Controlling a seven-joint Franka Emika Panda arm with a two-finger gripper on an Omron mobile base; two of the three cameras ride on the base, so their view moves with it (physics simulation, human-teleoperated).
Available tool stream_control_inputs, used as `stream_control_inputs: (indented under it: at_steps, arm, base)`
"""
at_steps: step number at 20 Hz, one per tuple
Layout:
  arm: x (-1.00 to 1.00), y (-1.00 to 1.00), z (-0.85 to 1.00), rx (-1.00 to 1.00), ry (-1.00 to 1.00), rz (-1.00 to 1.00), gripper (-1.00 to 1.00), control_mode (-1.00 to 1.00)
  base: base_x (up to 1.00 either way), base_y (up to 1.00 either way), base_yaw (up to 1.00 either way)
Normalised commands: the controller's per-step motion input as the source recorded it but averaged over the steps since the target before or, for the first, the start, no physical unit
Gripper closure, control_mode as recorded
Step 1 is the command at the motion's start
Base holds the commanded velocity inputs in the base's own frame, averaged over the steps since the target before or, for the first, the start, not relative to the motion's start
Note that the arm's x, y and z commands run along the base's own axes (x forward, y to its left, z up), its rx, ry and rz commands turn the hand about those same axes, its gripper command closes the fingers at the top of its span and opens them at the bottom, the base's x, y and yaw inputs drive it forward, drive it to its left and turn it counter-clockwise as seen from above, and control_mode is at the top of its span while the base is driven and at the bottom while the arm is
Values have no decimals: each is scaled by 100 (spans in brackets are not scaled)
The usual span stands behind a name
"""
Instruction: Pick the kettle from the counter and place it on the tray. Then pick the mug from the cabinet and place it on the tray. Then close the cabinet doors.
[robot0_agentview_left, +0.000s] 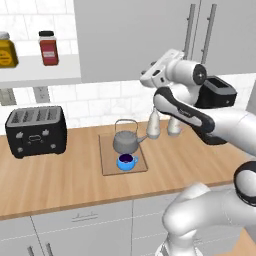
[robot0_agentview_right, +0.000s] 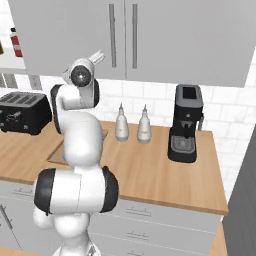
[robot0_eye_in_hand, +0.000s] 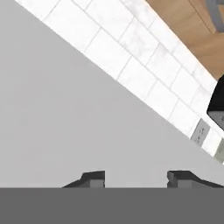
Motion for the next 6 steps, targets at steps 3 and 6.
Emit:
stream_control_inputs:
  at_steps: [3,6]
  arm:
    - [60,-20,-9,3,22,29,-100,-100]
    - [51,-7,-26,4,16,24,-100,-100]
  base:
    - [0,0,0]
    - [0,0,0]
